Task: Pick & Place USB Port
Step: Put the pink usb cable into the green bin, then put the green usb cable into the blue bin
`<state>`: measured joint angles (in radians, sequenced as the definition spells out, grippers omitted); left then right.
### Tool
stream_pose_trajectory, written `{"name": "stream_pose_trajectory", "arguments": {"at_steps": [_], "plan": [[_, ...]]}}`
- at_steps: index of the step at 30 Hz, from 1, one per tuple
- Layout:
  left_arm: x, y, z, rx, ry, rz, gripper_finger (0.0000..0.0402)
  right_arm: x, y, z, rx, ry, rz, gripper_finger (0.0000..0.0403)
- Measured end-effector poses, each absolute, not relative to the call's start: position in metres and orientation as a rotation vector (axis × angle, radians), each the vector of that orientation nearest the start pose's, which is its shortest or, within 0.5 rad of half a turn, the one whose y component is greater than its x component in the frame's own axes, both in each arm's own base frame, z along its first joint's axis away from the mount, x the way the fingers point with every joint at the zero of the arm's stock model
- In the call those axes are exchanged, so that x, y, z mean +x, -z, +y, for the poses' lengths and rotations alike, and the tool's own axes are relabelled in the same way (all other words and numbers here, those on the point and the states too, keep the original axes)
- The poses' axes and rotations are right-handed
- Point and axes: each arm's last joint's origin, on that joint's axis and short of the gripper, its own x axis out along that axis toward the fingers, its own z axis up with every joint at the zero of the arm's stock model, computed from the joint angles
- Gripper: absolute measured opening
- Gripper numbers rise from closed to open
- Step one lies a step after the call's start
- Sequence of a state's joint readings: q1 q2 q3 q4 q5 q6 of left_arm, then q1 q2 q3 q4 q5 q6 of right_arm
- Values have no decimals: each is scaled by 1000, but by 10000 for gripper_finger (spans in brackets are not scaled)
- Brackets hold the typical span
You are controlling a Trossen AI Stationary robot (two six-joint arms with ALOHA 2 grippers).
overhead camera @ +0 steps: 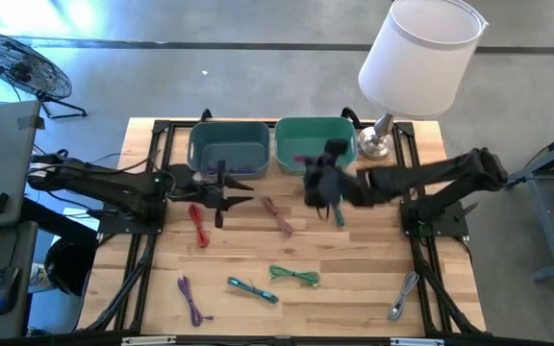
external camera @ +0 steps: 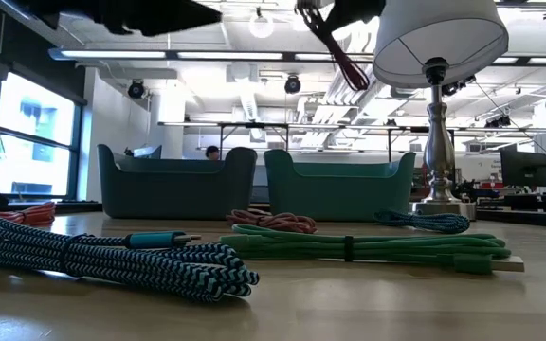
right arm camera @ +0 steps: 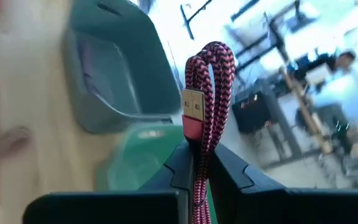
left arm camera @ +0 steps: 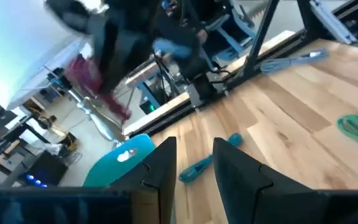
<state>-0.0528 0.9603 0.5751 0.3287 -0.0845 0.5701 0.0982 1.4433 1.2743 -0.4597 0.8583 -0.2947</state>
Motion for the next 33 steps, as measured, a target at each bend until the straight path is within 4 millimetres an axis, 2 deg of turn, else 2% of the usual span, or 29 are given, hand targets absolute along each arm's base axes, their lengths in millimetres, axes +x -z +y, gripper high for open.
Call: {"name": "stream_pose_trajectory", "arguments": {"at_steps": [4, 7, 14, 16, 21, 25, 28, 33], "plan": [[200, -286, -8, 571, -18, 56, 102, 304, -327, -41, -482, 642, 779, 20], [192, -287, -7, 574, -19, 79, 102, 303, -319, -70, -384, 591, 825, 20], [191, -283, -7, 583, -9, 129, 102, 304, -300, -109, -255, 500, 889, 20], [191, -281, -7, 587, -12, 148, 102, 306, -293, -116, -224, 488, 903, 30], [190, -279, -6, 592, -34, 179, 102, 309, -282, -127, -203, 494, 939, 112], [190, -277, -6, 593, -29, 193, 102, 309, -282, -130, -208, 506, 933, 162], [190, -275, -6, 596, -26, 221, 102, 310, -284, -130, -206, 498, 912, 180], [189, -273, -6, 597, -22, 240, 102, 313, -286, -122, -197, 432, 884, 187]]}}
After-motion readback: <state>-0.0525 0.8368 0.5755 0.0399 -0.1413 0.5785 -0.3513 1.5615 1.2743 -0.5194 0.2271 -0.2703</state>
